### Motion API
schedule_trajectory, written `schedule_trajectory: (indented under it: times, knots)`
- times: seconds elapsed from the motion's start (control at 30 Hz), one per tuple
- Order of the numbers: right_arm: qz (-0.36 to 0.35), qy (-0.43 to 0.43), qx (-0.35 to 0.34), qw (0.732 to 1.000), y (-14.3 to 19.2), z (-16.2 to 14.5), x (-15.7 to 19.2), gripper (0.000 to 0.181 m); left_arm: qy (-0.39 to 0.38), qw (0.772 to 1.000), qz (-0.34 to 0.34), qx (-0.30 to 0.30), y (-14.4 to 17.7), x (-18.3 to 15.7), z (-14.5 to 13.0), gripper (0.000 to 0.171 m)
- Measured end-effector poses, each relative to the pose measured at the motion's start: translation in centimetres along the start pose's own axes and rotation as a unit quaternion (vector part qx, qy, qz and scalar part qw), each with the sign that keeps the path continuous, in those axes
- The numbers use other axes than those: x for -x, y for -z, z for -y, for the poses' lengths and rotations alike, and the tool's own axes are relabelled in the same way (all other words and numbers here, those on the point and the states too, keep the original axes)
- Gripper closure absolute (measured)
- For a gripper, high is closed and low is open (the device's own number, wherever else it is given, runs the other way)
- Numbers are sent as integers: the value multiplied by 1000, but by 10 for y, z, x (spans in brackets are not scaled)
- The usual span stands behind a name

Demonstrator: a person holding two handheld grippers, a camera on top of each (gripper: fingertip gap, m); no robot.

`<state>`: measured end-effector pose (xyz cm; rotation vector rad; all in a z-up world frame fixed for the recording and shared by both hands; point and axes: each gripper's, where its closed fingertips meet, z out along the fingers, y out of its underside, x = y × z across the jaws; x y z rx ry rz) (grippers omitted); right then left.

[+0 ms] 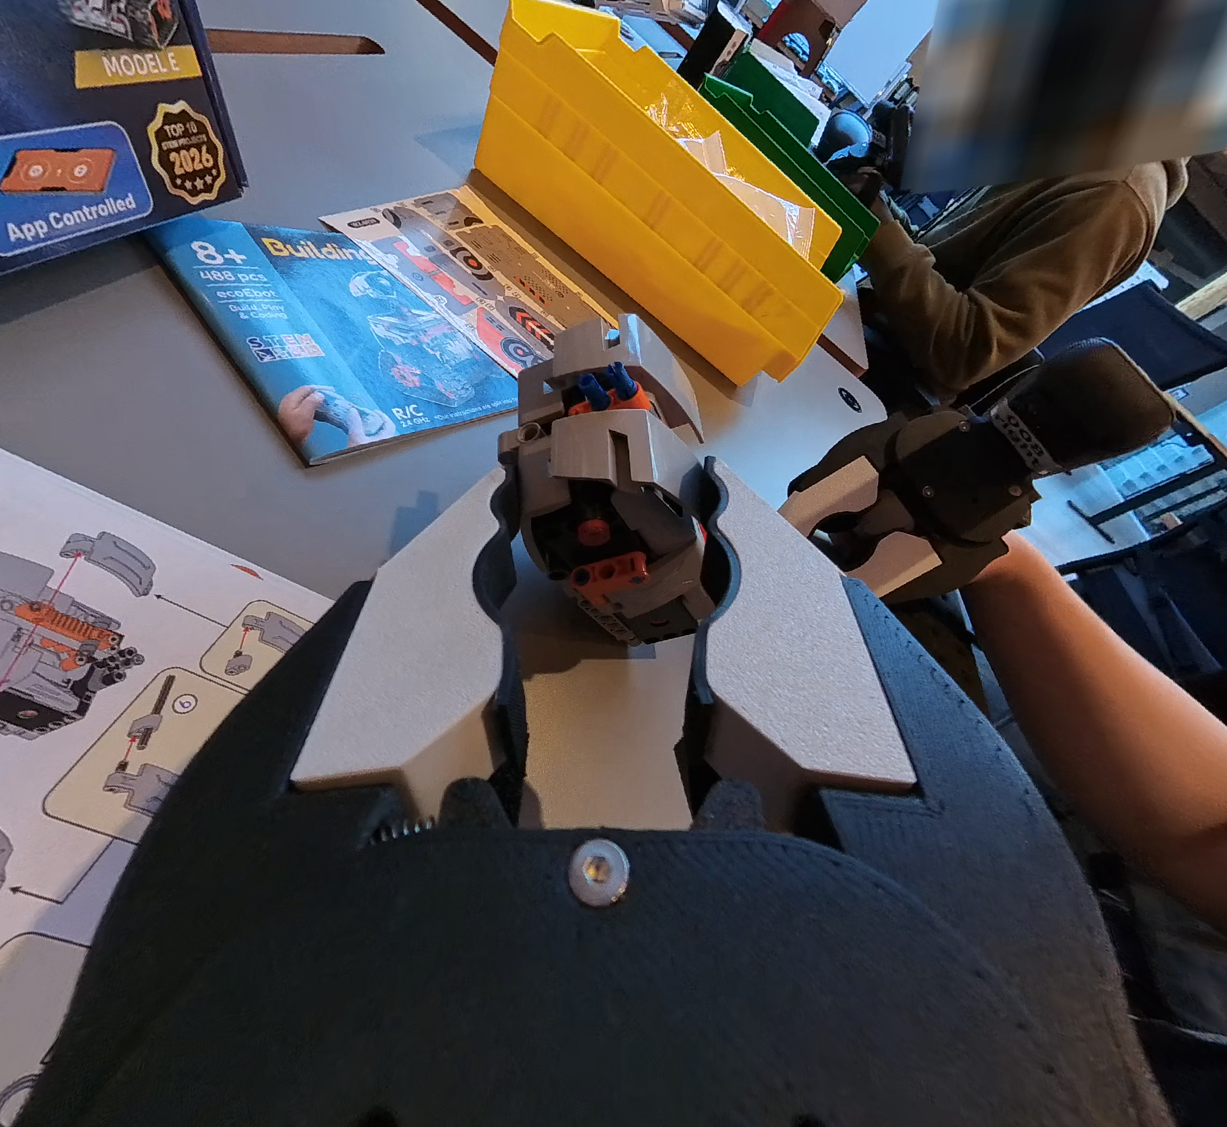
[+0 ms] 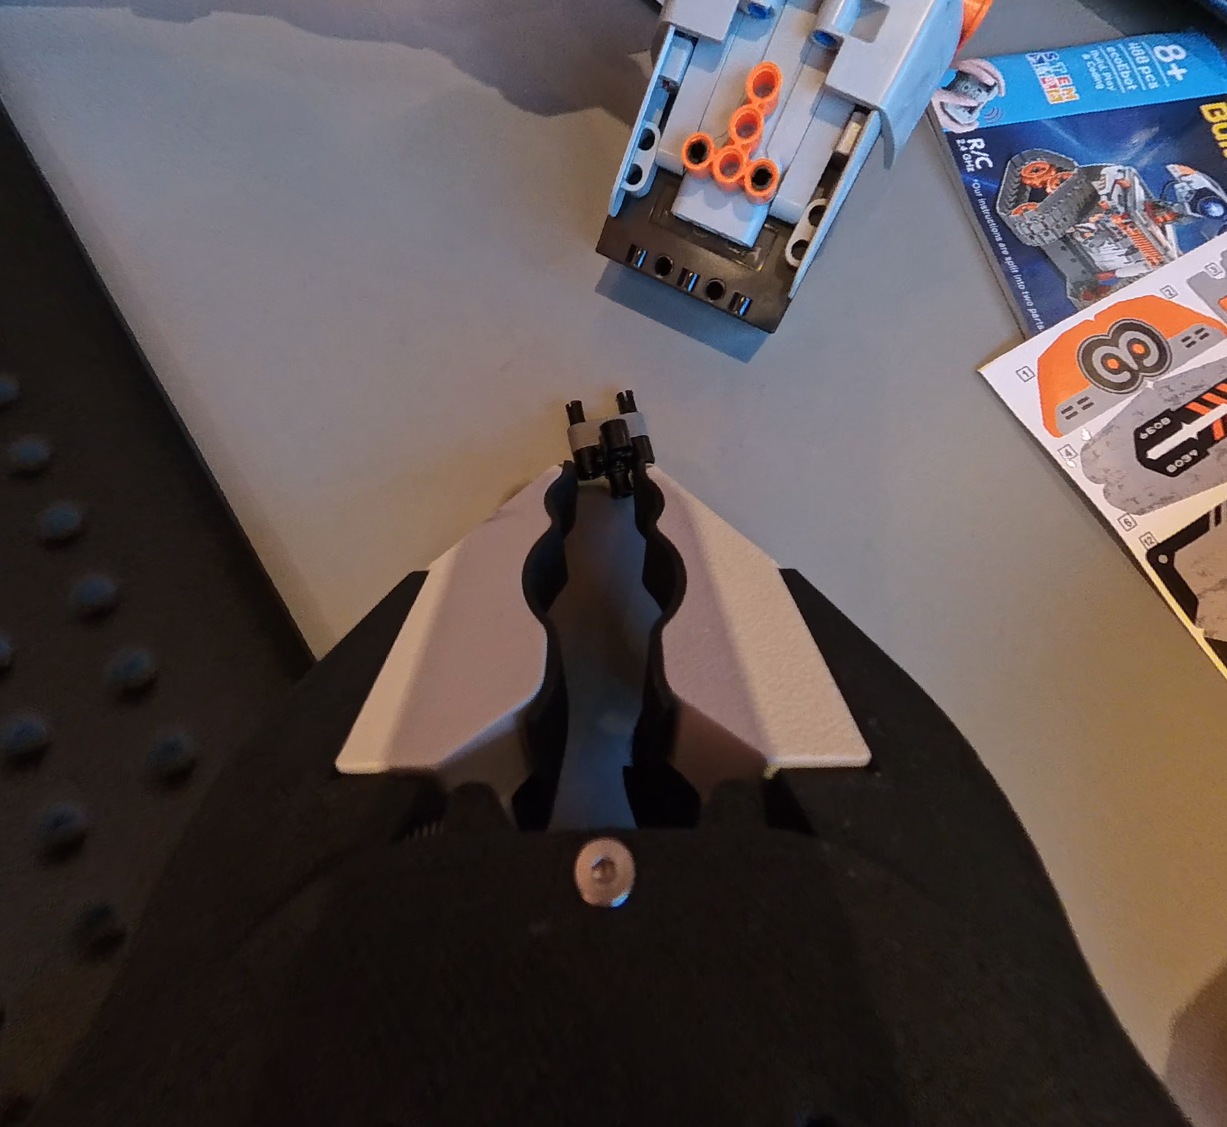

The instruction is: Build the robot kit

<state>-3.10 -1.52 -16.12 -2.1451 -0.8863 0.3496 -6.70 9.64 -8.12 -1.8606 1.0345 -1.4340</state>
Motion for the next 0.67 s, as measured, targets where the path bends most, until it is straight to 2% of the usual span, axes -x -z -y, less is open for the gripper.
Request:
schedule_trajectory:
  times: [0.33, 0.67]
  knots:
    - [-14, -8, 52, 999, 1, -2, 7, 167, 11, 1000, -3, 1, 0, 2, 0, 120]
    - [-56, -41, 69, 995, 8, -1, 6, 167, 15, 1000, -6, 5, -1, 2, -1, 120]
